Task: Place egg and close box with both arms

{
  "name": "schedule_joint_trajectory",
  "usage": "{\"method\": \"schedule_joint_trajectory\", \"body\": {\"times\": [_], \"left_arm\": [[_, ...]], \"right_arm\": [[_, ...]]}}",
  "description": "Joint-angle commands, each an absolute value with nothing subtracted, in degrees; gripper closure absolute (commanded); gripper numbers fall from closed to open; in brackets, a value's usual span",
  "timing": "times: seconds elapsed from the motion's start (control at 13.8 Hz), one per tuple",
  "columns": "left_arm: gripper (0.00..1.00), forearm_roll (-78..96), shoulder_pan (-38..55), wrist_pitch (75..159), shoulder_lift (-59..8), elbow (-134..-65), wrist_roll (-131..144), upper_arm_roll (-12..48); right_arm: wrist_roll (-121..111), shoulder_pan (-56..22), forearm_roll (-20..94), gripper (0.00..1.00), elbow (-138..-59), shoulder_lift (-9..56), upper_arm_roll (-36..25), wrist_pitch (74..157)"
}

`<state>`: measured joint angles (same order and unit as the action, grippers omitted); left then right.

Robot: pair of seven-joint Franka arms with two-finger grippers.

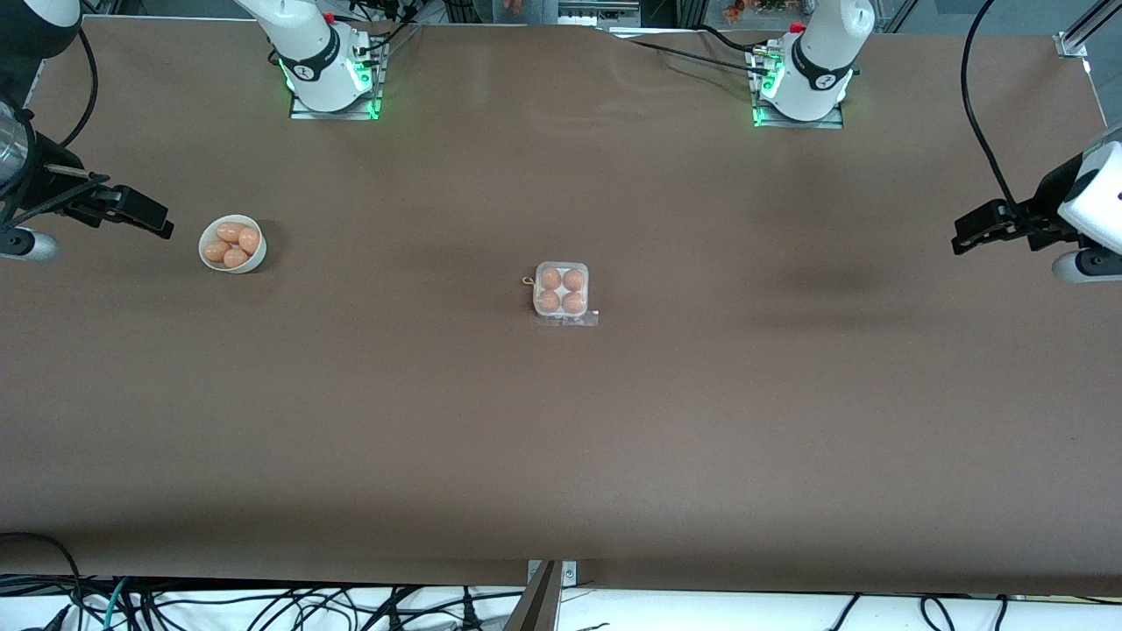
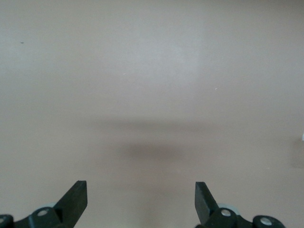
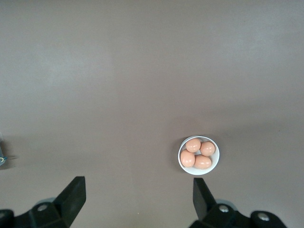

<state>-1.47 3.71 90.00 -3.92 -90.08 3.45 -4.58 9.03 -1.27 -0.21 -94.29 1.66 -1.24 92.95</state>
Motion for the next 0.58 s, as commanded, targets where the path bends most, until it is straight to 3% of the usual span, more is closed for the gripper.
{"method": "schedule_joint_trajectory", "body": {"times": [0.0, 0.51], "left_arm": [[0.0, -3.16, 3.69, 91.49, -1.58, -93.43, 1.58, -4.57], [0.0, -3.34, 3.6, 91.58, -0.35, -93.95, 1.58, -4.66]], "right_arm": [[8.35, -0.53, 0.18, 0.0, -94.57, 1.05, -0.62, 92.55], [8.35, -0.53, 0.26, 0.0, -94.66, 1.05, -0.62, 92.55]]}}
